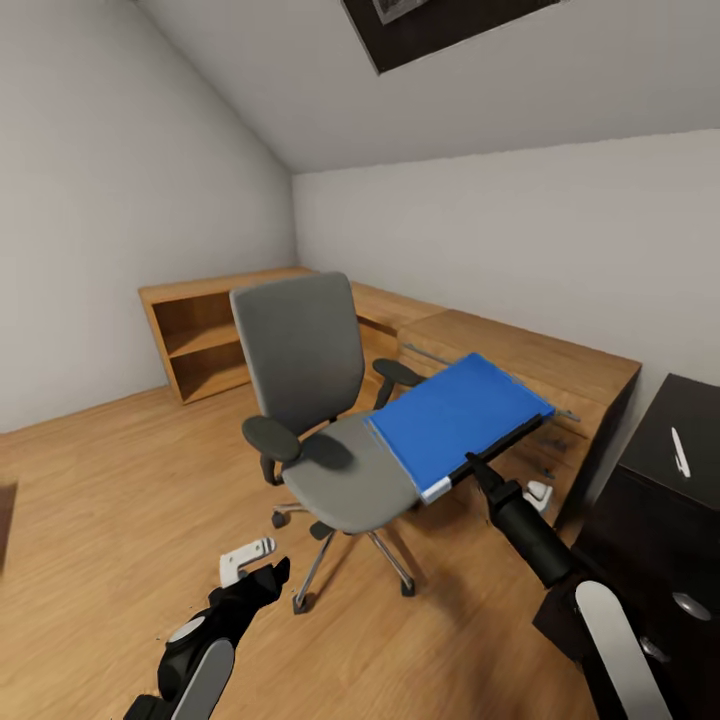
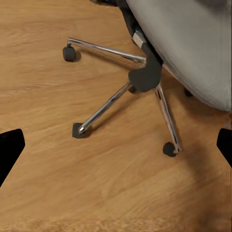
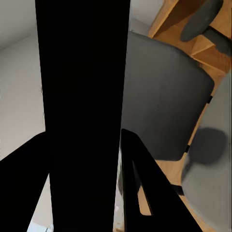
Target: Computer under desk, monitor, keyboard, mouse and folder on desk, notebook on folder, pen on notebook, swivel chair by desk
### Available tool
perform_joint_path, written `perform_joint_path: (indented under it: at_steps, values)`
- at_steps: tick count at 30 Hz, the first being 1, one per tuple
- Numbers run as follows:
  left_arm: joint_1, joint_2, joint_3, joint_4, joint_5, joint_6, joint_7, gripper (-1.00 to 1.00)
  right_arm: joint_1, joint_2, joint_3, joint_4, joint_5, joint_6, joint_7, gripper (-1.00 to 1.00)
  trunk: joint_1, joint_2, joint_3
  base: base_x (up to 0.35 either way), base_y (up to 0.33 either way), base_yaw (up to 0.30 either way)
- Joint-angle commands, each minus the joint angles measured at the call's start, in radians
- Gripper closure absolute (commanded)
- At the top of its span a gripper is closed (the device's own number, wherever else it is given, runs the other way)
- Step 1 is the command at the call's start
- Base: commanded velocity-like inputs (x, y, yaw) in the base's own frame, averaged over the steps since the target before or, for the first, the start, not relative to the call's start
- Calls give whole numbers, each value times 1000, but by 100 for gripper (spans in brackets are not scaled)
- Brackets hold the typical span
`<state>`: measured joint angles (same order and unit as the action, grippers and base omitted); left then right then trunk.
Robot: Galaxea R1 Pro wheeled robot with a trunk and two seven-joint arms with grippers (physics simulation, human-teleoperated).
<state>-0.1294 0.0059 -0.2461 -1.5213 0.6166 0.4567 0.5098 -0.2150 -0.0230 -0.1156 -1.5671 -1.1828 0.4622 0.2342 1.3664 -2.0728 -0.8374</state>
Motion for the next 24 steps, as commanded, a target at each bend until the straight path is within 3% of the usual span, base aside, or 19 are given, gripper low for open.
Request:
perform_joint_path:
  at_steps: [1,3,4,8,11,13,15,16,18,20,24]
  values:
    - [-1,1,-23,9,6,2,10,-100,0,0,-15,0,-4,6,1,100,-4,7,2,0,0,-18]
    - [-1,-1,-52,24,4,2,10,-100,0,0,-49,-1,-4,4,1,100,-12,21,9,0,0,-162]
    - [-1,-2,-63,31,4,3,10,-100,-1,0,-84,-1,-3,4,-5,100,-16,28,12,0,0,-258]
    - [-1,-20,-85,66,3,3,10,-100,0,0,-104,-1,1,4,-67,100,-31,56,24,0,0,-264]
    - [-1,-76,-96,137,-10,7,7,-100,0,-1,-130,-1,1,5,-96,100,-42,77,34,0,0,-267]
    - [-1,-96,-97,167,-39,9,6,-100,-1,-1,-140,-1,0,6,-99,100,-50,91,40,0,0,-267]
    - [-1,-130,-98,214,-99,10,5,-100,-1,-5,-151,-1,0,8,-102,100,-58,105,46,0,0,-267]
    - [-1,-155,-98,243,-149,11,5,-100,-1,-16,-157,-1,0,8,-103,100,-62,112,49,0,0,-267]
    - [-1,-172,-98,264,-203,11,4,-100,-1,-35,-162,-1,-2,11,-103,100,-69,126,56,0,0,-267]
    - [-1,-176,-96,292,-228,11,2,-100,-1,-54,-170,-1,-3,12,-103,100,-77,140,62,0,0,-267]
    - [-1,-165,-93,377,-241,5,3,-100,-1,-82,-196,2,-4,14,-102,100,-92,168,74,0,0,-267]
